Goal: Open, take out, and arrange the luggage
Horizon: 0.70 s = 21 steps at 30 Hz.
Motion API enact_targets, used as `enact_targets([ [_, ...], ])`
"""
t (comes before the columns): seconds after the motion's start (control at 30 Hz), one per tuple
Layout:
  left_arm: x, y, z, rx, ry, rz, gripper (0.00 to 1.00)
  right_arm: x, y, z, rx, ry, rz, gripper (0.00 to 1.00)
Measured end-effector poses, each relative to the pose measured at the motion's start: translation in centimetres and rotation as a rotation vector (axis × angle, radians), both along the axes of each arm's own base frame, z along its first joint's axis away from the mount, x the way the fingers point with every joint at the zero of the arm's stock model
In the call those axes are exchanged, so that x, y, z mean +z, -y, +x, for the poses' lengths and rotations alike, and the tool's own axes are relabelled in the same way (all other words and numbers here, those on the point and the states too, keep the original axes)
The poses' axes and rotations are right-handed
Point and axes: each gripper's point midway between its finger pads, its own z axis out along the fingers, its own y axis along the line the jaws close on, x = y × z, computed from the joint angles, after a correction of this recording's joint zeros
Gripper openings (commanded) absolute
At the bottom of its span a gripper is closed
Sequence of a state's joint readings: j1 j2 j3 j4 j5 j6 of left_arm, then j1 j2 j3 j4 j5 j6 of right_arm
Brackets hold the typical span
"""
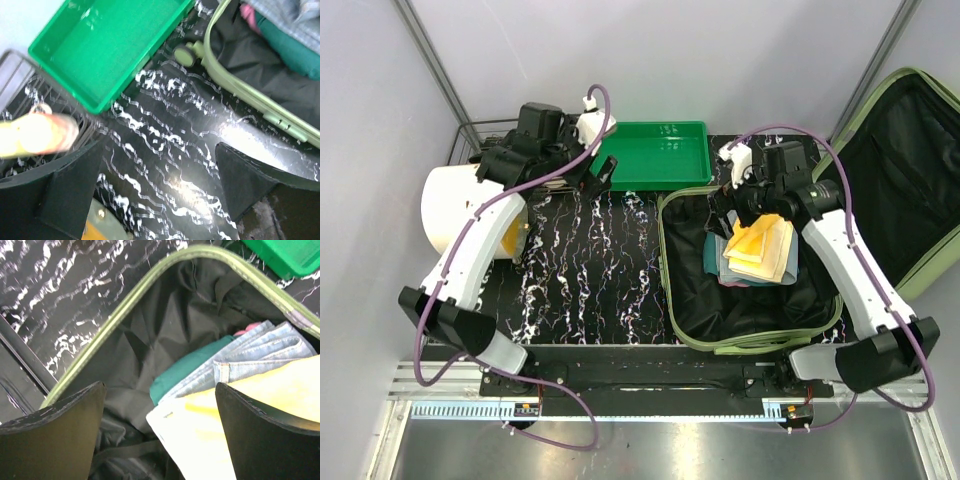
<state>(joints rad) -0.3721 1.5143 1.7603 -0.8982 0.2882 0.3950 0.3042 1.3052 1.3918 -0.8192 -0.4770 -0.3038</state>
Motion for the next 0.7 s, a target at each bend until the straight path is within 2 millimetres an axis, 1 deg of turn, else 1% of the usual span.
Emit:
enact_targets([
  [0.07,0.6,1.0,0.7,-0.035,0.013,-0.027,0.99,-1.1,0.7,0.1,0.019,-0.034,-0.056,1.0],
  [0.1,1.1,1.8,1.4,-0.056,0.013,-0.043,0.99,-1.7,1.1,0.2,0.028,-0.055,-0.086,1.0],
  [0.17,1.7,3.8,3.9,-0.099,0.022,-0.079,0.99,-3.1,1.9,0.2,0.046,-0.099,-0.143,1.0],
  [0.2,1.5,4.3,4.6,-0.108,0.017,-0.09,0.99,-3.7,2.4,0.0,0.052,-0.12,-0.167,1.0],
  [0.23,0.8,5.0,5.3,-0.123,0.001,-0.104,0.99,-4.4,3.2,-0.5,0.06,-0.149,-0.2,1.0],
  [0.27,0.0,5.4,5.5,-0.133,-0.022,-0.111,0.99,-4.7,3.6,-1.0,0.068,-0.168,-0.216,1.0],
  [0.33,-1.3,6.0,5.6,-0.15,-0.068,-0.123,0.99,-5.1,4.7,-2.1,0.082,-0.179,-0.252,0.99],
  [0.43,-2.2,6.7,5.2,-0.183,-0.1,-0.146,0.99,-5.4,5.7,-4.4,0.117,-0.17,-0.291,0.97],
  [0.5,-2.4,7.3,5.0,-0.214,-0.106,-0.17,0.98,-5.6,6.4,-5.8,0.143,-0.155,-0.317,0.94],
  [0.53,-2.6,7.6,4.8,-0.232,-0.115,-0.187,0.98,-5.8,6.6,-6.4,0.158,-0.145,-0.33,0.9],
  [0.63,-3.4,8.4,4.1,-0.267,-0.151,-0.23,0.95,-6.6,7.1,-7.2,0.198,-0.121,-0.355,0.83],
  [0.7,-4.2,8.8,3.6,-0.283,-0.173,-0.251,0.94,-7.5,7.3,-7.3,0.225,-0.104,-0.377,0.84],
])
